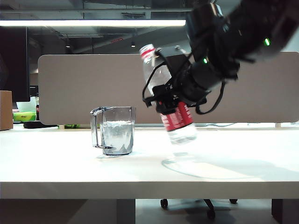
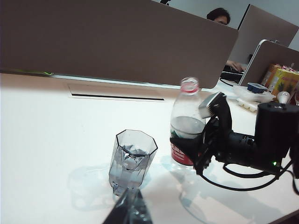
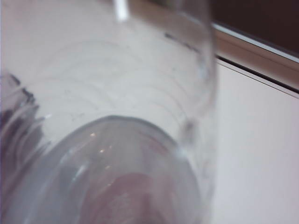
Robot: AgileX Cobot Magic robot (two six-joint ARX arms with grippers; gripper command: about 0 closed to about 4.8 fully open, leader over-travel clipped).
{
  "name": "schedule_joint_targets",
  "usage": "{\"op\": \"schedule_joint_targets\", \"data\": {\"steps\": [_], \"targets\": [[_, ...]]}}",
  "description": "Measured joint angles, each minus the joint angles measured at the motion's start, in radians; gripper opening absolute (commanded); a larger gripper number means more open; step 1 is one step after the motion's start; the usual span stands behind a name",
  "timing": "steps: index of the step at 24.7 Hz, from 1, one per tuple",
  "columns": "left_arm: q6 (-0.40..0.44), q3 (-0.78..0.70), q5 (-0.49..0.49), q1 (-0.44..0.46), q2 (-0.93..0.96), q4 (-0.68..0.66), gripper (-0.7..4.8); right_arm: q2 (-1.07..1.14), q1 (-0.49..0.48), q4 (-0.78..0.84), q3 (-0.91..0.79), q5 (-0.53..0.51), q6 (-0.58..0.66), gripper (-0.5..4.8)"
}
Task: Pick up the mineral water bottle on the table and pour water into the mug until it's half full.
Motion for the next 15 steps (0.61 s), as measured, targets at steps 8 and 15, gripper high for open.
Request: {"op": "schedule_joint_targets", "data": {"steps": [8, 15], "targets": [[0.0, 0.0, 0.0, 0.0, 0.0, 0.0, -0.05, 0.151, -0.05, 0.279, -0.014, -0.132, 0.223, 2.47], [0.0, 0.0, 0.0, 0.0, 0.0, 0.0, -0.05, 0.183, -0.045, 0.32, -0.02, -0.199, 0.226, 4.42]]}}
